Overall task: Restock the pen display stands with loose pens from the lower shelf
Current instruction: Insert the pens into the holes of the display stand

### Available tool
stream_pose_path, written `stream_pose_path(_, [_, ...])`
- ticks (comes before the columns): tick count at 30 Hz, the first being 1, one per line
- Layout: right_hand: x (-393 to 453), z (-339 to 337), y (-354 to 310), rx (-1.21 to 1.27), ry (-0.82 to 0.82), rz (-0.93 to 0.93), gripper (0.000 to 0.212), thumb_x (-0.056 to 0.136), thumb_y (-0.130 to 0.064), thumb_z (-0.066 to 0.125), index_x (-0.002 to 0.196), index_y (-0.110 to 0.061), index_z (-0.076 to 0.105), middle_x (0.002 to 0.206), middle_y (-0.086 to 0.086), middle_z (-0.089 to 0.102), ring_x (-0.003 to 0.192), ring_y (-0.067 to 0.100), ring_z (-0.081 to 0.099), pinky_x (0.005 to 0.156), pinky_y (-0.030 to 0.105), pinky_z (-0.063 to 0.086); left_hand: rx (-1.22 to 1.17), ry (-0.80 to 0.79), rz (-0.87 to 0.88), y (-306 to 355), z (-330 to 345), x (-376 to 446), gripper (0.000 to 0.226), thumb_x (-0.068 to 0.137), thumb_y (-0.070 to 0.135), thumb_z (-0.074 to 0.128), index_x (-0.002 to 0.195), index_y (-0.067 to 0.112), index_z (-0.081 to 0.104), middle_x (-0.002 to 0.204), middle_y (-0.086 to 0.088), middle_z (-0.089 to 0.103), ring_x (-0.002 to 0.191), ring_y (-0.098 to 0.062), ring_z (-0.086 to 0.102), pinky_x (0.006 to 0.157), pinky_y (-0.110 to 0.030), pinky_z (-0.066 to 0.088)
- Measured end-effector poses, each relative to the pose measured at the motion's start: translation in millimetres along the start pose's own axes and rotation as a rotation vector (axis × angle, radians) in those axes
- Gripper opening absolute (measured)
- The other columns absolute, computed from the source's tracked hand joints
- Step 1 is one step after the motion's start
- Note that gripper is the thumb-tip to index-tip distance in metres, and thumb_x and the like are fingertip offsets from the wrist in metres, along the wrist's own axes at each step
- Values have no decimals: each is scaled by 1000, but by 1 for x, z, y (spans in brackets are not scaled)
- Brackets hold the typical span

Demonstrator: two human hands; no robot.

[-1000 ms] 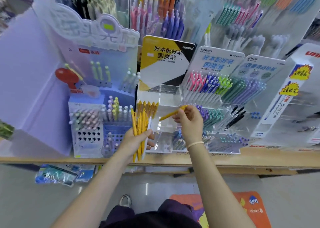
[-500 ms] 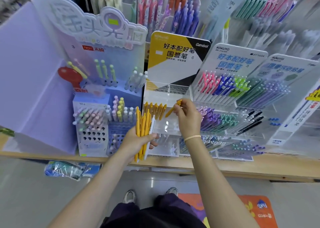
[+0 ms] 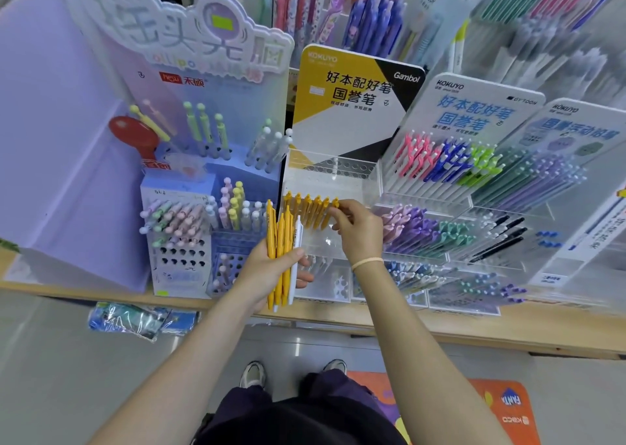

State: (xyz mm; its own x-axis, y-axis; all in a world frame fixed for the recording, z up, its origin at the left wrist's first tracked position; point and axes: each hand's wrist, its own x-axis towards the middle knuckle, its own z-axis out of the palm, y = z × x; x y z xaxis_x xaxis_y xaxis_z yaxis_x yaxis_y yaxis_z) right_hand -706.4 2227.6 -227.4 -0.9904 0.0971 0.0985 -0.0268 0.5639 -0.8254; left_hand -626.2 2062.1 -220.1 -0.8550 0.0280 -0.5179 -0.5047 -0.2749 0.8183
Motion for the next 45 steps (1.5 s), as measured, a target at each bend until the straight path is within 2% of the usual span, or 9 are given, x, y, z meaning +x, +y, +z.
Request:
stream_pose_path(8, [-1, -2, 1, -90, 6, 6, 19, 91, -22, 71, 101, -6, 71, 82, 7, 72, 62, 25, 67, 66, 44, 57, 0, -33, 19, -1, 1, 0, 27, 93, 13, 68, 117, 8, 57, 87, -11, 73, 71, -27, 72, 65, -37, 61])
stream_pose_path(12, [-22, -10, -3, 35, 74, 85, 4, 91, -19, 70, 95, -21, 69, 82, -8, 68, 67, 19, 64, 66, 39, 56, 10, -59, 22, -1, 1, -2, 27, 90, 8, 71, 114, 10, 58, 82, -9, 75, 71, -24, 72, 65, -33, 60])
stream_pose_path(19, [-59, -17, -32, 425, -379, 311, 14, 93, -10, 66, 80, -8, 70, 62, 0, 59, 55, 10, 53, 49, 17, 41, 59, -177, 15, -1, 6, -3, 23, 91, 5, 68, 114, 6, 63, 91, -17, 75, 75, -29, 73, 66, -36, 60])
stream_pose_path(24, [-62, -24, -23, 468, -251, 369, 15, 94, -14, 66, 82, -4, 66, 64, 7, 56, 50, 5, 52, 50, 20, 41, 104, -212, -18, -5, 1, -7, 15, 94, 7, 66, 108, 6, 63, 87, -15, 75, 74, -32, 73, 62, -33, 60])
stream_pose_path(29, [-74, -24, -14, 635, -298, 417, 17, 100, -6, 53, 107, 3, 66, 82, 9, 71, 67, 18, 64, 58, 25, 51, 150, -195, -27, -18, 0, -12, 19, 96, 12, 65, 114, 7, 62, 89, -16, 75, 72, -33, 73, 60, -34, 60])
stream_pose_path(33, [-83, -27, 1, 615, -84, 398, 16, 98, -8, 59, 107, 3, 63, 83, 16, 66, 68, 23, 64, 61, 29, 55, 111, -145, -98, -38, 2, -15, 17, 98, 18, 64, 110, 8, 58, 84, -13, 75, 61, -28, 71, 55, -32, 60])
stream_pose_path(39, [-97, -41, 23, 432, 167, 237, 9, 96, -5, 61, 98, -14, 60, 78, 4, 63, 72, 20, 64, 69, 32, 58, 138, -90, -106, -61, 2, -14, 14, 98, 24, 63, 101, 13, 55, 73, -10, 65, 51, -21, 63, 51, -33, 57])
stream_pose_path(41, [-104, -38, 33, 321, 147, 196, 16, 95, -7, 62, 94, -22, 58, 80, -3, 64, 79, 23, 67, 77, 42, 58, 170, -79, -92, -67, 1, -13, 13, 98, 23, 63, 96, 13, 55, 71, -10, 62, 48, -19, 59, 49, -31, 53])
stream_pose_path(45, [-115, -24, 48, 149, 99, 144, 11, 93, -9, 64, 103, -12, 60, 88, -1, 69, 85, 20, 68, 82, 46, 56, 191, -73, -62, -75, -1, -11, 15, 99, 22, 62, 91, 11, 54, 70, -8, 59, 47, -17, 55, 46, -28, 49])
